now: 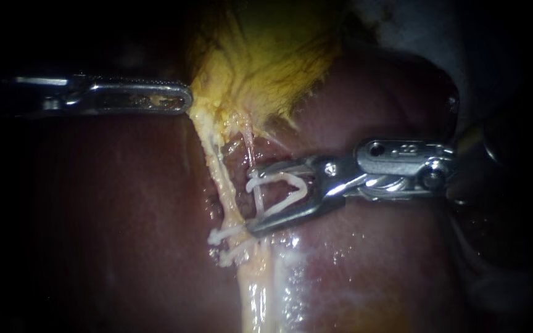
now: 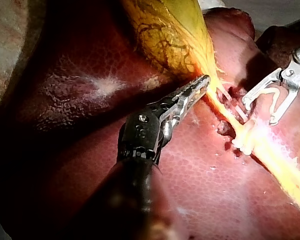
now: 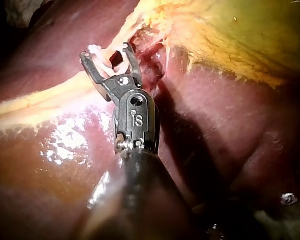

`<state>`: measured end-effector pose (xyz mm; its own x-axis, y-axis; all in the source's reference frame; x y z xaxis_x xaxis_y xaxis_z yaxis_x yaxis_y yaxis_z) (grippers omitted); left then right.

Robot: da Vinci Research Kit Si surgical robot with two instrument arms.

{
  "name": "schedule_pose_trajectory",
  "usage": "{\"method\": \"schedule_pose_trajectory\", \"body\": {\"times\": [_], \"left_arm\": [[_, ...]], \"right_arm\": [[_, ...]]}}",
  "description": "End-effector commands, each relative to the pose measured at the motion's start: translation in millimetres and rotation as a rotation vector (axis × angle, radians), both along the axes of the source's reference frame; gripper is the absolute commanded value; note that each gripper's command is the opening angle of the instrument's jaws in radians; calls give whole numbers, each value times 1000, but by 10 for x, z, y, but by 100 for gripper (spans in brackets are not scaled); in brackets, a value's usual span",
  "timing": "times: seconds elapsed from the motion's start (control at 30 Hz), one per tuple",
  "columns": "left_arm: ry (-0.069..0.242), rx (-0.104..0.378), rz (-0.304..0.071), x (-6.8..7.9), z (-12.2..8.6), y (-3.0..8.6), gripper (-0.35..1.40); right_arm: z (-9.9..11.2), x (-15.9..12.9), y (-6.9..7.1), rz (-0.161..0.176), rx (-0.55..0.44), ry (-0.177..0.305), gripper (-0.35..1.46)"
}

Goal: Clipping third clip left tube

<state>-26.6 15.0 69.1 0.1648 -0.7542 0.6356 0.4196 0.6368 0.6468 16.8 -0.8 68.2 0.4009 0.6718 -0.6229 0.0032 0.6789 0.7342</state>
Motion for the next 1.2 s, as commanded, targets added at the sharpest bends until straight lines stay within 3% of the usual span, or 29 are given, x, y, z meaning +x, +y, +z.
{"method": "schedule_pose_trajectory", "body": {"times": [0.03,0.3,0.53,1.2], "left_arm": [[0,0,0,0,0,0,-35],[0,0,0,0,0,0,-35],[1,0,-1,-1,0,-1,-35],[1,-1,-1,-1,1,-1,-35]], "right_arm": [[5,0,-1,0,6,-3,54],[41,-2,-9,-8,51,-15,54],[57,0,-11,-17,70,-18,54],[60,-12,-2,-21,75,-16,54]]}}
